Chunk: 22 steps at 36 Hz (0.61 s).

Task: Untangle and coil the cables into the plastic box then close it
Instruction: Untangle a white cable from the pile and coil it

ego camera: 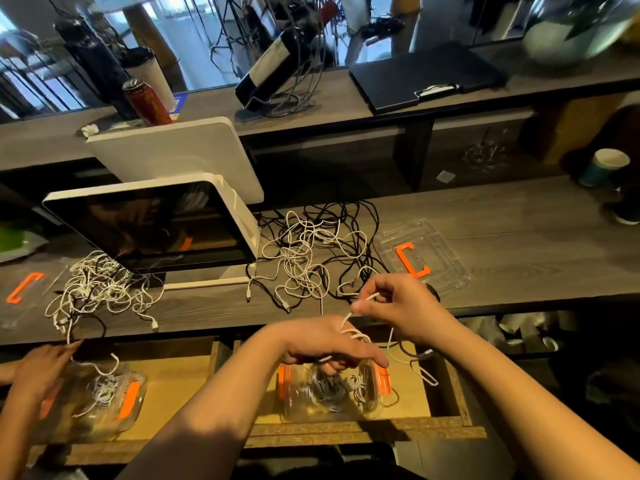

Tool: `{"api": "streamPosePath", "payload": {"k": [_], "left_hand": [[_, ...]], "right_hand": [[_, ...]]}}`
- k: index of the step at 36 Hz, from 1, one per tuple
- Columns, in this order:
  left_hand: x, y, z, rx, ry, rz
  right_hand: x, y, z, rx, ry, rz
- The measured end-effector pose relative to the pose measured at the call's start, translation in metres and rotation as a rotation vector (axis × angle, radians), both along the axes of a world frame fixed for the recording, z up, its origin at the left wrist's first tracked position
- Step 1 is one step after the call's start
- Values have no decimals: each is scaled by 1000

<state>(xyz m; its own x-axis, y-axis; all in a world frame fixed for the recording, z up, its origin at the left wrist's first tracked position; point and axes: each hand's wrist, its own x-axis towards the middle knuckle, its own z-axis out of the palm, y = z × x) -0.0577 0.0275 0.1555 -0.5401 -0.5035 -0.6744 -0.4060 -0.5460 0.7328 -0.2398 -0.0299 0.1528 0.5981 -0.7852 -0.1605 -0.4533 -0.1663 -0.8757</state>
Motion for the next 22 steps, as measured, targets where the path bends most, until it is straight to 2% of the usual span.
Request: {"api": "streamPosePath", "payload": {"k": [4,8,15,19,22], "left_hand": [[10,4,1,81,81,24],[21,5,2,-40,91,103],[30,6,-6,-135,204,415],[29,6,-5,-149,315,728],[35,2,-6,-145,351,840]], "right_hand": [[1,-1,0,21,-84,-26],[5,1,0,13,-108,-60],[17,9,-5,27,-126,-135],[22,12,-13,76,-138,-285],[31,22,-14,68,-60,-208]]}}
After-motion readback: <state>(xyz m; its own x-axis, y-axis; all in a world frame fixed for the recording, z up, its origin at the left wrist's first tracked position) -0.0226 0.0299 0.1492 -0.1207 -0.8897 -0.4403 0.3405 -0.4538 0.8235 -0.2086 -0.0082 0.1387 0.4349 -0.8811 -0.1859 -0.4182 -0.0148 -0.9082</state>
